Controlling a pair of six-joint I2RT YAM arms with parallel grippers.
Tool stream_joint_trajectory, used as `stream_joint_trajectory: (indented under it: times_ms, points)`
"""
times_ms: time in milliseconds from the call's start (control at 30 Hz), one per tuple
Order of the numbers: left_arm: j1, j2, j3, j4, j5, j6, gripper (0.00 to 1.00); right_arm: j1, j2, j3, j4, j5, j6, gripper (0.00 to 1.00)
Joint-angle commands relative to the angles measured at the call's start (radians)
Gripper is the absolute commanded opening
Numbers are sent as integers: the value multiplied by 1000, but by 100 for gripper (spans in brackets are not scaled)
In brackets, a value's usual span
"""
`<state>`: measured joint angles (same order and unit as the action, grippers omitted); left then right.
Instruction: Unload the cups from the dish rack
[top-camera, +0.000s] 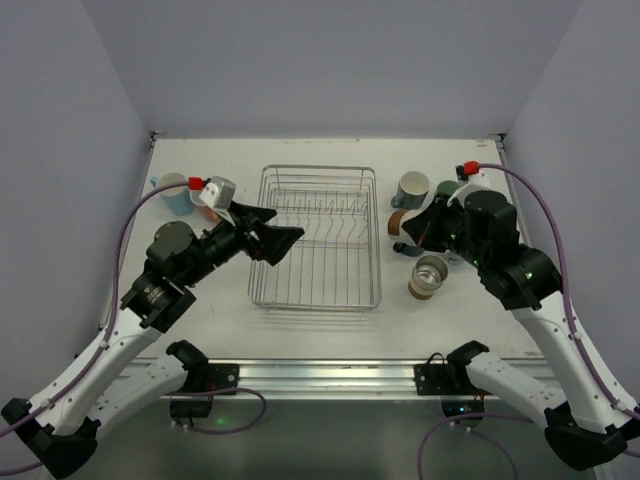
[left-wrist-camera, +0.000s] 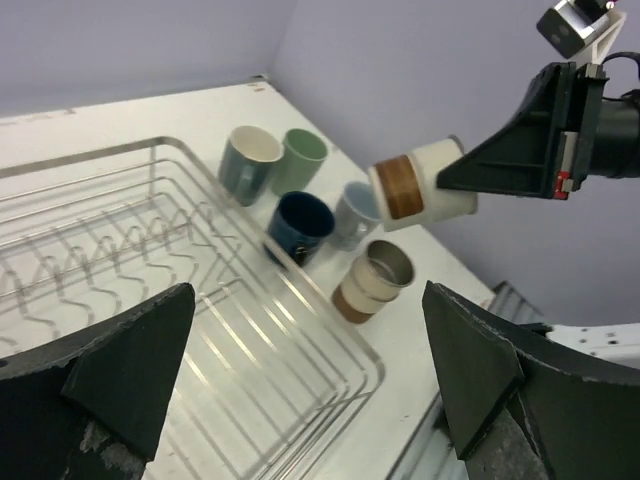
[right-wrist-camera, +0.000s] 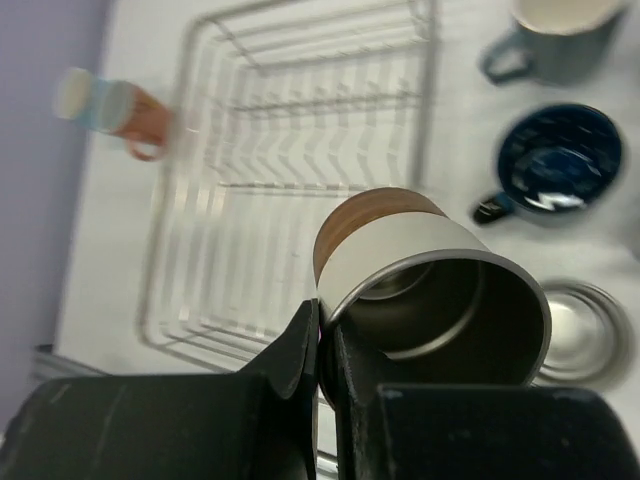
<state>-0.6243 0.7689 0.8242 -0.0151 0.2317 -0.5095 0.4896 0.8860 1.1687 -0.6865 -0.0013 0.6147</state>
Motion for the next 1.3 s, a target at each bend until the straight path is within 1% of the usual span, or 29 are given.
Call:
stream_joint_trajectory:
  times_ms: [0, 67, 100, 133, 200, 300, 400, 533, 700, 967, 1267]
  points:
    - [-3, -31, 39, -334, -144, 218, 100, -6, 71, 58, -409, 222, -92, 0]
    - [-3, -65, 14, -396, -187, 255, 100, -6, 120, 77, -470, 248, -98, 0]
    - [-3, -78, -2, -407, -222, 262, 100, -6, 137, 85, -485, 259, -101, 0]
    - [-3, -104, -16, -414, -226, 267, 100, -6, 152, 103, -514, 265, -104, 0]
    - [-3, -129, -65, -421, -299, 276, 100, -5, 194, 126, -539, 290, -110, 0]
    - [-3, -169, -123, -401, -341, 278, 100, -6, 231, 173, -577, 304, -119, 0]
    - [0, -172, -115, -395, -322, 279, 100, -6, 254, 192, -573, 299, -124, 0]
    - [18, -177, -123, -391, -289, 281, 100, -5, 309, 169, -559, 294, -133, 0]
    - [23, -192, -129, -388, -289, 281, 100, -5, 341, 143, -521, 277, -145, 0]
    - [28, -189, -131, -388, -287, 281, 100, -5, 404, 146, -492, 282, -168, 0]
    - [29, -183, -131, -388, -284, 281, 100, -5, 419, 98, -463, 279, -170, 0]
